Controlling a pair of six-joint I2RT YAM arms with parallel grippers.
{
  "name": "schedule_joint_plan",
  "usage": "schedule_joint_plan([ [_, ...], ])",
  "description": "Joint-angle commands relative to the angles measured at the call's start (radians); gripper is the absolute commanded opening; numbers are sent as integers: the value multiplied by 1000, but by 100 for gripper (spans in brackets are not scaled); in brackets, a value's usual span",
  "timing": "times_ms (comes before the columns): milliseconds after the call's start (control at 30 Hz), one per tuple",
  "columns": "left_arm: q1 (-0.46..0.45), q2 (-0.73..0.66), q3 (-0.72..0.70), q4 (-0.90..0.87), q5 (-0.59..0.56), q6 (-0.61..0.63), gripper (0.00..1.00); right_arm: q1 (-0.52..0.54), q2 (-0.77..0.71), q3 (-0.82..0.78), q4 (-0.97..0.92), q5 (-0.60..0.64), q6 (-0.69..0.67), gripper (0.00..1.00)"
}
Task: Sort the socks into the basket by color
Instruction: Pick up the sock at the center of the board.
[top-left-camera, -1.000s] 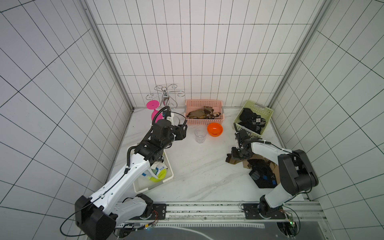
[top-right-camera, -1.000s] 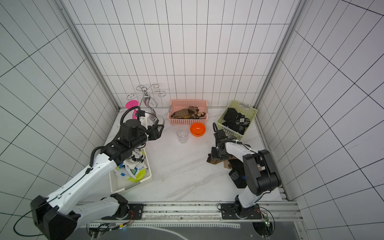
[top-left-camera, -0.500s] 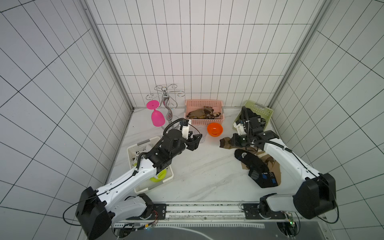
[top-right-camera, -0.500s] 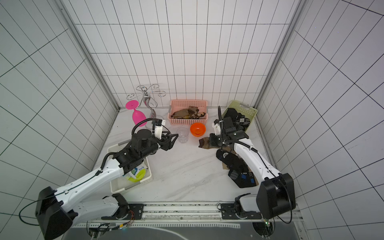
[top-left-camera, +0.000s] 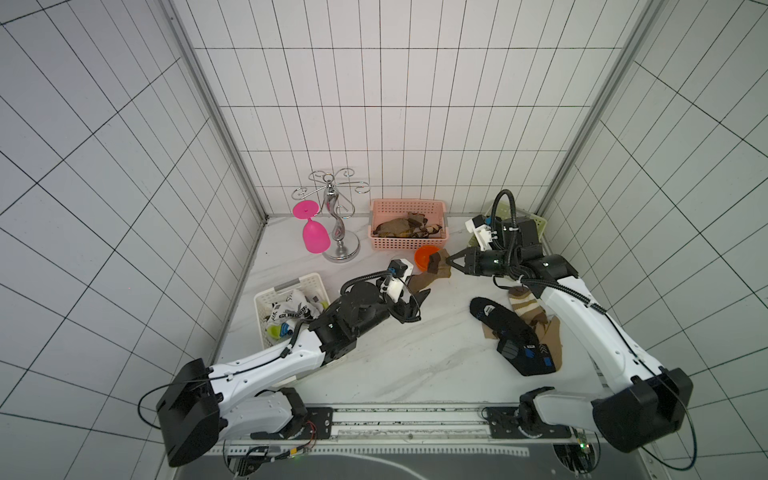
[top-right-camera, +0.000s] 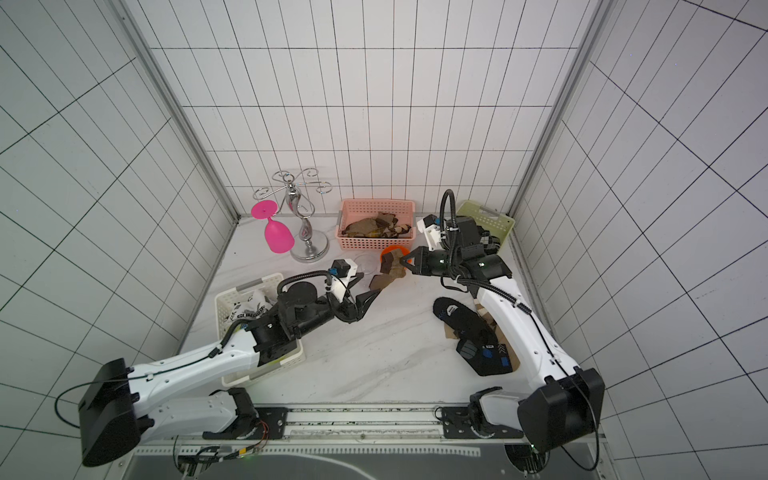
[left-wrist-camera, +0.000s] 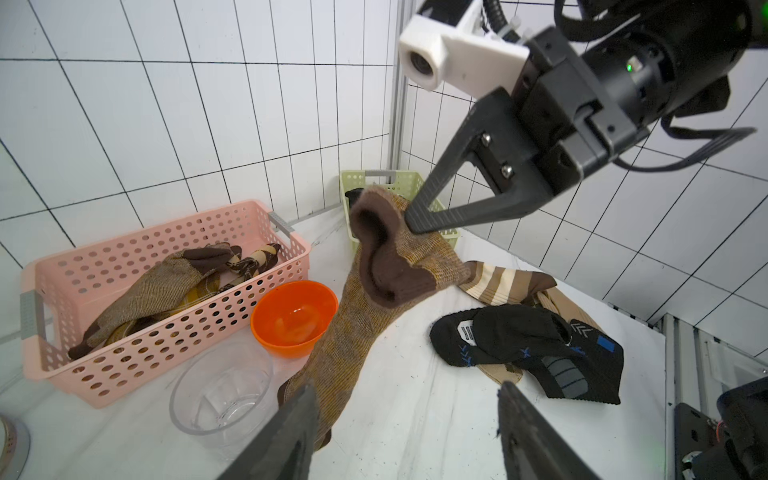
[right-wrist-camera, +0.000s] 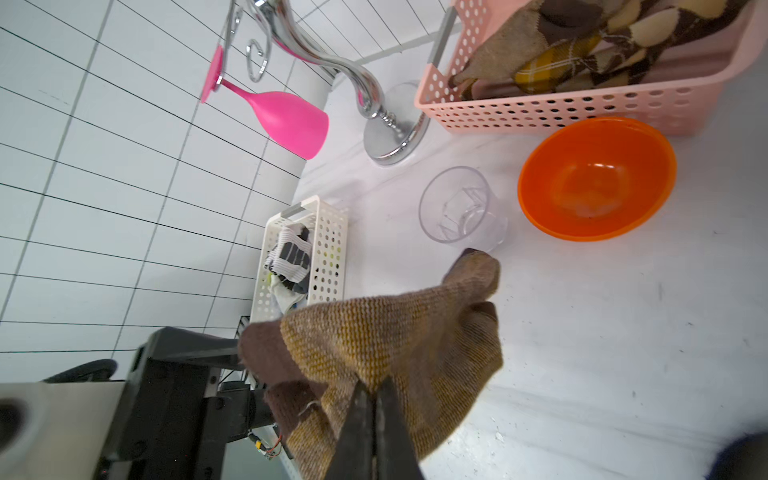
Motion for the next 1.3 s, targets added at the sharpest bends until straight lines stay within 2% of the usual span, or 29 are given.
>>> schedule_joint_plan([
  [0,-18,26,-10,115,-44,80,73,9,-32,122,93,-118,52,0],
  [200,-59,106,4,233,-79,136,77,9,-49,121,179,-200,113,0],
  [500,-110,214,12,460,-254,246,78,9,-74,80,345,-307,230,0],
  [733,-109,310,76,562,-403,314,69,9,-93,47,417,-354,276,0],
  [933,-109,357,123,614,-430,330,69,8,-102,29,430,-367,281,0],
  [1067,-109,380,147,612,-404,329,54,8,-107,25,433,-371,282,0],
  [1167,-111,388,152,611,-362,320,51,7,-107,25,438,-373,283,0],
  [1200,-111,388,152,611,-351,314,47,6,-104,26,439,-376,283,0],
  [1267,-111,385,152,592,-332,302,32,5,-105,27,440,-374,283,0],
])
